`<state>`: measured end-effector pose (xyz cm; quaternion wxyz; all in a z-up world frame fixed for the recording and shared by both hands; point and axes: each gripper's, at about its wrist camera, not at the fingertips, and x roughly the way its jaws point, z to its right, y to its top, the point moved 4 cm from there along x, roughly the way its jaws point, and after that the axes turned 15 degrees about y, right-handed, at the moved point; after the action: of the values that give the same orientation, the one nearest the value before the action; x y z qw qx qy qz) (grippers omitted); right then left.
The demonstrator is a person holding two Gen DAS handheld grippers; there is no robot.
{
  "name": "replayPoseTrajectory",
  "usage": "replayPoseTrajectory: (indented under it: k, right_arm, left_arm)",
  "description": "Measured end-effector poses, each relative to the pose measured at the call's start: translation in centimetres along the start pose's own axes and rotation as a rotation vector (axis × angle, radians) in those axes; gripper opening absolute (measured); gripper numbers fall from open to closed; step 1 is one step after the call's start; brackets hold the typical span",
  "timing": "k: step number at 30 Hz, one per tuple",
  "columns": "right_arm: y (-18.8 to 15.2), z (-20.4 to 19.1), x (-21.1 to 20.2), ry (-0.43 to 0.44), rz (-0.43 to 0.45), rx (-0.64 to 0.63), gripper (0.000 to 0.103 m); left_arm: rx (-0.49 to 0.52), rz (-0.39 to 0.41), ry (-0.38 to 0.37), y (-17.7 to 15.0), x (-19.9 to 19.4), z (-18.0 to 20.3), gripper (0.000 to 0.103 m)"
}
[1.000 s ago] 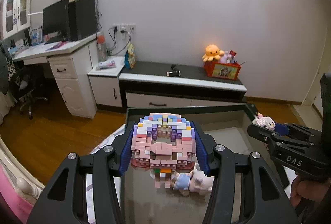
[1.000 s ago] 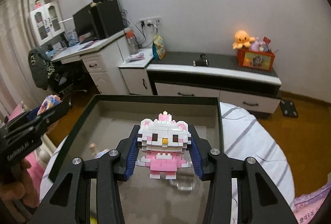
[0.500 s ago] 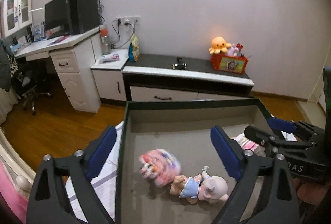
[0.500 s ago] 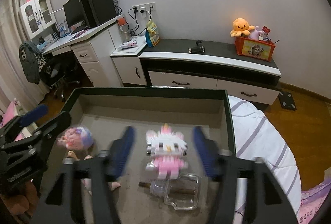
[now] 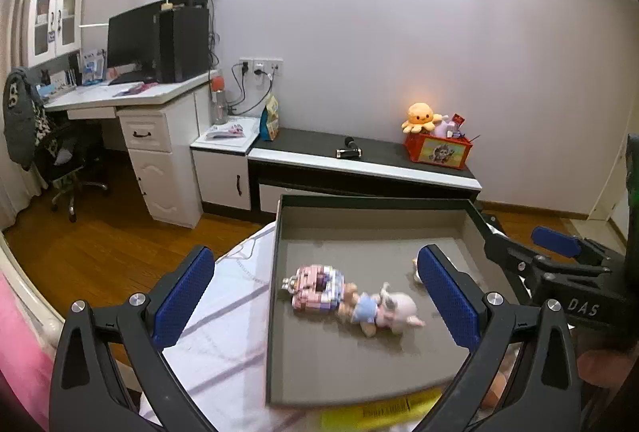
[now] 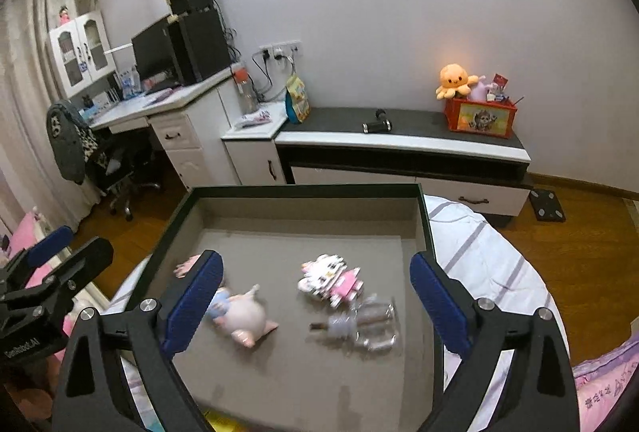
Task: Organize rigid objects
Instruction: 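Move both tools back over the remaining items on the bed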
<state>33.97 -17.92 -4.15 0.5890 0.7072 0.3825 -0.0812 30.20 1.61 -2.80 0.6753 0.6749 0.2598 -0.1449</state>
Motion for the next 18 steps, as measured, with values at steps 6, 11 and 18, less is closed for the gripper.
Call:
replayPoseTrajectory:
  k: [6, 11, 18]
  right_arm:
    - [-1.9, -2.0, -4.7, 0.006, 0.047, -0.014, 0.096]
    - [-4.1, -2.3, -8.3, -0.013, 0.072, -0.007, 0.096]
    - [-7.6, -1.4, -10.5, -0.057, 0.060, 0.032, 0.096]
  left_arm:
    - [-0.005, 0.026, -0.003, -1.6, -4.0, -1.6, 0.103]
    - [-0.011, 0.021, 0.001, -4.0, -6.2, -2.9, 0.103]
    - [-0.018, -0.020, 0.007, -7.4, -7.4, -3.3, 0.103]
